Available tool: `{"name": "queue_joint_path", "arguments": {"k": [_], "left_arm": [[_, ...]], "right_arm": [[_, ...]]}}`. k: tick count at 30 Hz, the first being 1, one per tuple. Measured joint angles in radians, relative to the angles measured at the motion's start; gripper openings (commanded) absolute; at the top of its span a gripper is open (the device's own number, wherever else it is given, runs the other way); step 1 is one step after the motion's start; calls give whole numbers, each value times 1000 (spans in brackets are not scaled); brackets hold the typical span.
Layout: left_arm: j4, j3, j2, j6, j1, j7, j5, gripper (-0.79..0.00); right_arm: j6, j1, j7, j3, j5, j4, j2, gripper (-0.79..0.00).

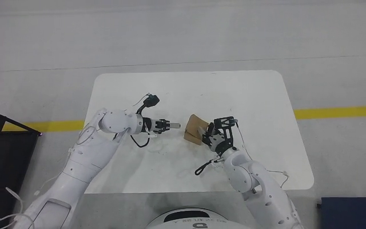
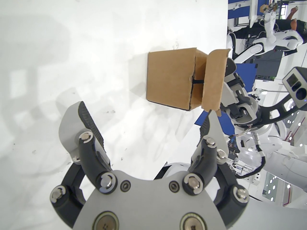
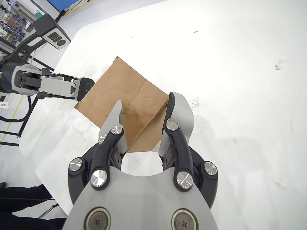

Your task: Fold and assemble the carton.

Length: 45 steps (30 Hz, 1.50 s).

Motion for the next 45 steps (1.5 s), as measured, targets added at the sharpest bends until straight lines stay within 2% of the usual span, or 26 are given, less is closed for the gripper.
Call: {"name": "queue_joint_path", "arguments": {"k": [8, 13, 22, 45], "left_arm": [[43, 56, -19, -11, -46, 24, -8, 0], [73, 79, -29, -33, -68, 39, -11, 0], [97, 92, -33, -43, -82, 44, -4, 0], [136, 128, -50, -62, -111, 31, -21, 0]], "right_arm": [[-10, -4, -6, 7, 26, 11, 0, -425], [-32, -4, -15, 29, 129, 34, -3, -471], [-108, -7, -23, 74, 290, 70, -2, -459], [-95, 34, 9, 51, 287, 100, -2, -486]]}}
